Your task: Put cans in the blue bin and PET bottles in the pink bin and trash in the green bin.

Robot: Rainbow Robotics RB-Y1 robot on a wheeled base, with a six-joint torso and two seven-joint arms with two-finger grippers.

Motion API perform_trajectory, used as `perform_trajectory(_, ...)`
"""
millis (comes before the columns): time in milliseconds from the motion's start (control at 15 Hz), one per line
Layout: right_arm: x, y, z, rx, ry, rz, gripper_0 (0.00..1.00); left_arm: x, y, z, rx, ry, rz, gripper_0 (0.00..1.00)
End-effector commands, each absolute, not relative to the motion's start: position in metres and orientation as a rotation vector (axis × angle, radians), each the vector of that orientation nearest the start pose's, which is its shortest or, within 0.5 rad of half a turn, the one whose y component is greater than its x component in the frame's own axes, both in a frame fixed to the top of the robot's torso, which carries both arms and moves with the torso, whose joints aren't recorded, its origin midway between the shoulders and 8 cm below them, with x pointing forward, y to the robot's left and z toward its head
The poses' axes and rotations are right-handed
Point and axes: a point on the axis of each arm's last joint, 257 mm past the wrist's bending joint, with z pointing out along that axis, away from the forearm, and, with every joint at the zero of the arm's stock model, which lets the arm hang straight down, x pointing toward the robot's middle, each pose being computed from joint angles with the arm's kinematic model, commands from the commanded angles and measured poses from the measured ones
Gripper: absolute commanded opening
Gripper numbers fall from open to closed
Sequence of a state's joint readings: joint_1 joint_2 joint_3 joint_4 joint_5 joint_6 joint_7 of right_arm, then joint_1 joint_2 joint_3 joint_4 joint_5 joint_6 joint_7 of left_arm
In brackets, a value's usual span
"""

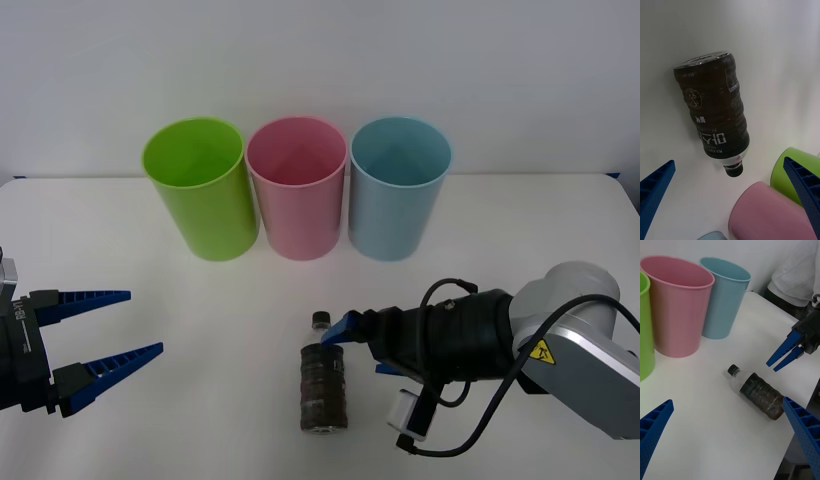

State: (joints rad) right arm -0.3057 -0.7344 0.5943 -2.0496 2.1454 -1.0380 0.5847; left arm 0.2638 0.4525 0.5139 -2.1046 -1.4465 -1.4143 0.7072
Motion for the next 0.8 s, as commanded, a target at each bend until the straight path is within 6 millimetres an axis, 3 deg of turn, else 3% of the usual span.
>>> perform_trajectory(67,0.364,-0.037,-0.278,-2.416,0.14,-0.401,1.0,0.325,0.235,-0.154,0.766,1.821,-0.734,1.0)
perform_trajectory(467,0.354,-0.031,-0.295,-2.461,0.072,-0.414,1.0,0.325,0.235,-0.154,0.766,1.821,-0.734,1.0)
perform_trajectory(800,0.352,-0.023,-0.321,-2.494,0.078,-0.387,1.0,0.325,0.235,-0.154,0.766,1.821,-0.734,1.0)
